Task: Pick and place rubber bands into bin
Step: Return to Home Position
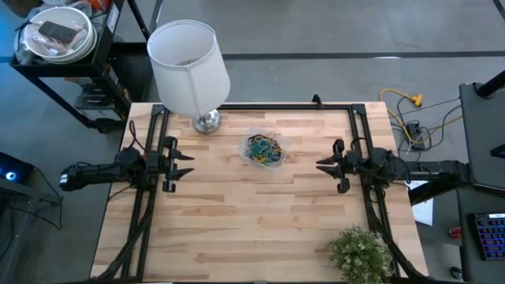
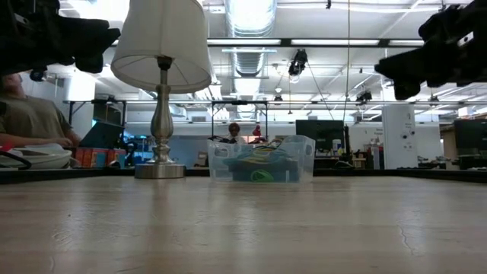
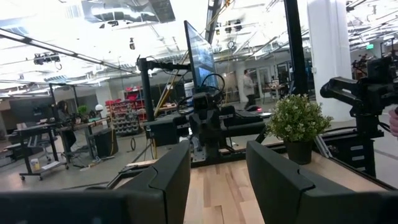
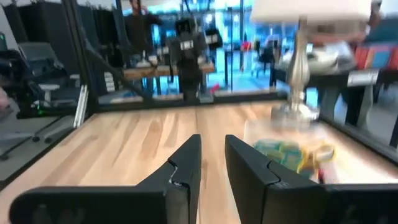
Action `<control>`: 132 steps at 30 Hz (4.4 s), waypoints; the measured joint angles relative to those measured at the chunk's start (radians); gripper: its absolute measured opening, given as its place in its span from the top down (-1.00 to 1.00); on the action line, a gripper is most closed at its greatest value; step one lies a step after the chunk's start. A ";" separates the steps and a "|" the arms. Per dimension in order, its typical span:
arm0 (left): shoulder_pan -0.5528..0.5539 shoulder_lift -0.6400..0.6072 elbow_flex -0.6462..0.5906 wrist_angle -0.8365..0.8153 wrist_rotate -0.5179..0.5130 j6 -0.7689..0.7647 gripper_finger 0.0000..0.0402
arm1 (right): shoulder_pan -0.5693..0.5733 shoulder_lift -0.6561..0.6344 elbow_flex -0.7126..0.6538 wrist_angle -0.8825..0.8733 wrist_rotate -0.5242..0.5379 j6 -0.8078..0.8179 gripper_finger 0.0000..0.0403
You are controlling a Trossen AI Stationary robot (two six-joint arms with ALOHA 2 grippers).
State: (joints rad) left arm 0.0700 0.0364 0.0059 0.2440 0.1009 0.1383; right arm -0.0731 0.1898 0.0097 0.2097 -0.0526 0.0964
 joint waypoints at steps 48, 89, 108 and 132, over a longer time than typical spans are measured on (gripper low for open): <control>0.000 0.002 -0.001 -0.154 -0.210 -0.029 0.30 | 0.056 -0.175 0.000 -0.187 -0.053 -0.017 0.66; 0.000 -0.015 -0.001 -0.216 -0.178 -0.074 0.30 | 0.055 -0.174 0.000 -0.187 -0.053 0.001 0.66; 0.001 0.063 -0.001 -0.210 -0.163 -0.053 0.30 | 0.055 -0.174 0.000 -0.187 -0.052 0.001 0.66; 0.001 0.131 -0.001 -0.179 -0.162 -0.053 0.30 | 0.055 -0.174 0.000 -0.187 -0.052 0.001 0.66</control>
State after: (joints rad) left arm 0.0708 0.1674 0.0051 0.0652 -0.0613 0.0853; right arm -0.0177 0.0158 0.0093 0.0231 -0.1043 0.0975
